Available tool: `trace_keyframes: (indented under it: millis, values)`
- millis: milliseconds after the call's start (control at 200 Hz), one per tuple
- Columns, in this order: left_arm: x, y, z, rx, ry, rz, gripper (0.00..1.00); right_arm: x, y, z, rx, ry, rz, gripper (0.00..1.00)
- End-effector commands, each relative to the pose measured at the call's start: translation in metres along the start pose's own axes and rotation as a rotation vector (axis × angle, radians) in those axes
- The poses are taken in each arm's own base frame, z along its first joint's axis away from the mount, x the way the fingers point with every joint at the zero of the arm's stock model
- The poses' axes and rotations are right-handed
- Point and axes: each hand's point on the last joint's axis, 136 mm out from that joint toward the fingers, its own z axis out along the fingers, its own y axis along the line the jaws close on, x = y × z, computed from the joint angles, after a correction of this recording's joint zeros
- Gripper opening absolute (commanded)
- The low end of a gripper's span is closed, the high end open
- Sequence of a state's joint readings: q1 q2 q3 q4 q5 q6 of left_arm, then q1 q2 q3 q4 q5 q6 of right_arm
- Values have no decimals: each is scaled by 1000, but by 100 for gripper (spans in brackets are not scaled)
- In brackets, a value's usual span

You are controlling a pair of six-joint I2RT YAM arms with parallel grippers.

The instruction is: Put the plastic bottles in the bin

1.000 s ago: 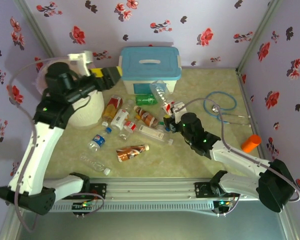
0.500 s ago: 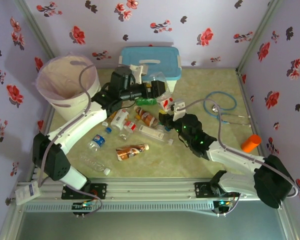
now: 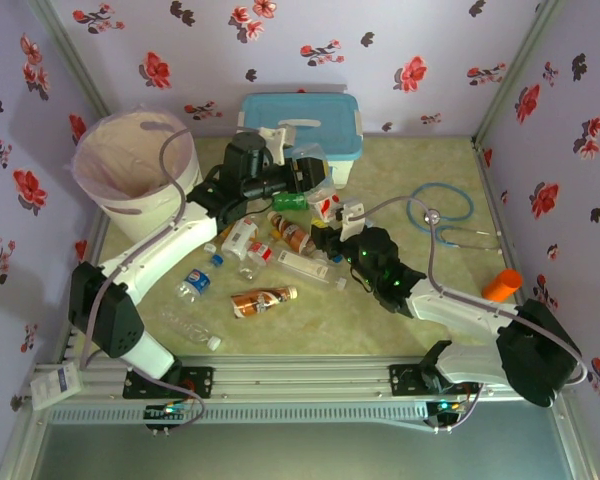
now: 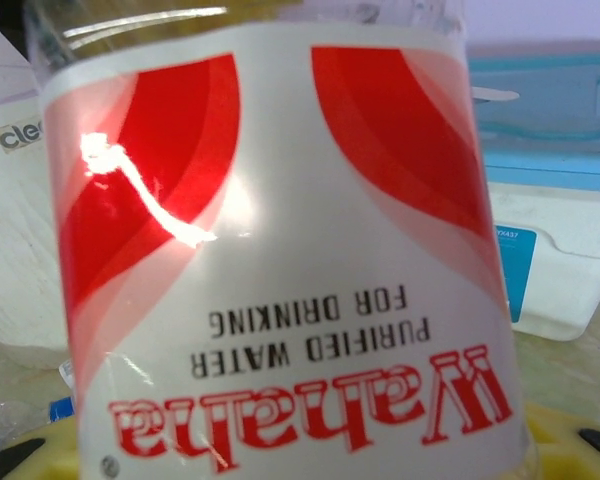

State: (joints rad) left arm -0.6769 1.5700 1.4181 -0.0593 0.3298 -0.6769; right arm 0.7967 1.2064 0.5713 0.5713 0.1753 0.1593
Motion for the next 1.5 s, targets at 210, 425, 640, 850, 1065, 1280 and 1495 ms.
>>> trace_keyframes:
  millis: [210, 425, 640, 850, 1065, 1280, 1495]
  values:
    - [-14, -10, 5, 37, -28, 28, 50, -15, 12, -7, -53, -22, -40, 97]
    - [-31, -3, 0, 11, -51, 51, 50, -21, -5, -27, 1, -2, -101, 99]
    - [-81, -3, -32, -23, -135, 121, 48, -26, -38, -58, 114, -6, -125, 99]
    - [-144, 7, -97, -102, -279, 161, 42, -19, -56, -73, 174, -5, -106, 99]
    - [-190, 25, -192, -241, -441, 181, 37, -6, -60, -67, 186, 23, -96, 99]
    - [-206, 53, -286, -439, -565, 172, 33, 1, -56, -54, 160, 36, -93, 99]
    - [-212, 95, -365, -764, -635, 198, 32, 2, -54, -53, 150, 46, -101, 99]
